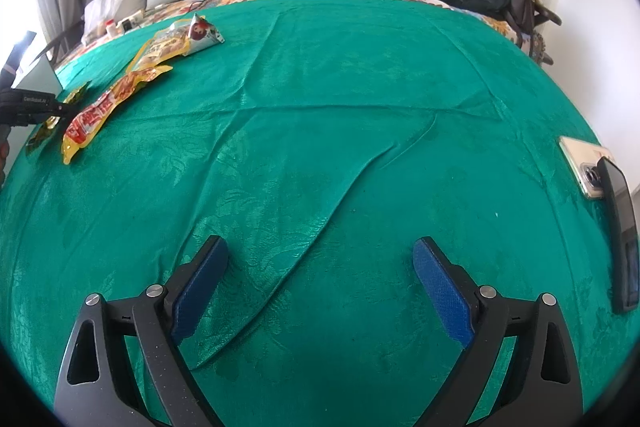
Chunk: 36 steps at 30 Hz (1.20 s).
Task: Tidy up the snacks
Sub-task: 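Lower the open left tool over the yellow-brown braised snack pack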
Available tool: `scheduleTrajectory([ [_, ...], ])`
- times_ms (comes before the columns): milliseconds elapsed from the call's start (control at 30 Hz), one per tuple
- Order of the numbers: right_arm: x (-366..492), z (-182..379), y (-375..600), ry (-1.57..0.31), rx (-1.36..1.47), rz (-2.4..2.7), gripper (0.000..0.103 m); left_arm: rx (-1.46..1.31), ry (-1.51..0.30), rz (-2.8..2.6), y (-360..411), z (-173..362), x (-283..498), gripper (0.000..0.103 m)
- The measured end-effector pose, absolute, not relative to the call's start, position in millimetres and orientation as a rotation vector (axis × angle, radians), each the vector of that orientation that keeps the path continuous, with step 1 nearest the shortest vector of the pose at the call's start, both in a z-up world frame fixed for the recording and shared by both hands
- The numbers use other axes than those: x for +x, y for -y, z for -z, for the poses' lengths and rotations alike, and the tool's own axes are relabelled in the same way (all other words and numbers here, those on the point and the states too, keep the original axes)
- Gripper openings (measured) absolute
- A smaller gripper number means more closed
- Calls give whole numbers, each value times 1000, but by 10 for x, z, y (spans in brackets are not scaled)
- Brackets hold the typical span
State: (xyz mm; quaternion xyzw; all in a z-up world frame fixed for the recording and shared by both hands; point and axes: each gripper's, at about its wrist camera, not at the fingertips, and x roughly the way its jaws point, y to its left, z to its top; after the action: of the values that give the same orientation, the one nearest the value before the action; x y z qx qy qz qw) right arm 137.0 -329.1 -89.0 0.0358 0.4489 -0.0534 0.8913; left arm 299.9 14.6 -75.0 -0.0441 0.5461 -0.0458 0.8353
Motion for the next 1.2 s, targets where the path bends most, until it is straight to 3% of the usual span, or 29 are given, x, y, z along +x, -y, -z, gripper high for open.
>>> scheduleTrajectory([
  [133,1365,891,3291,-932,75,111,96,-141,-1191,128,-133,743,2271,53],
  [200,1369,891,3290,-932,75,111,96,-123,-1171,149,-112,741,2015,62],
  [267,1367,891,3290,-932,75,111,96,-112,-1153,169,-138,768,1890,87],
  [400,1369,891,3290,-932,75,111,96,-87,-1082,127,-247,810,1884,90],
  [500,1365,891,3291,-932,75,111,96,-33,-1050,98,-291,874,2004,103],
  [733,1370,893,3290,-932,75,111,96,1,-934,142,-313,912,1995,103],
  [967,1413,896,3278,-937,74,121,99,-1,-931,135,-287,918,2023,103],
  [1100,1830,811,3117,-1071,87,82,97,-1,-931,135,-283,923,2031,103],
  [1200,2169,557,2766,-1021,262,-30,96,-2,-931,135,-283,923,2030,103],
])
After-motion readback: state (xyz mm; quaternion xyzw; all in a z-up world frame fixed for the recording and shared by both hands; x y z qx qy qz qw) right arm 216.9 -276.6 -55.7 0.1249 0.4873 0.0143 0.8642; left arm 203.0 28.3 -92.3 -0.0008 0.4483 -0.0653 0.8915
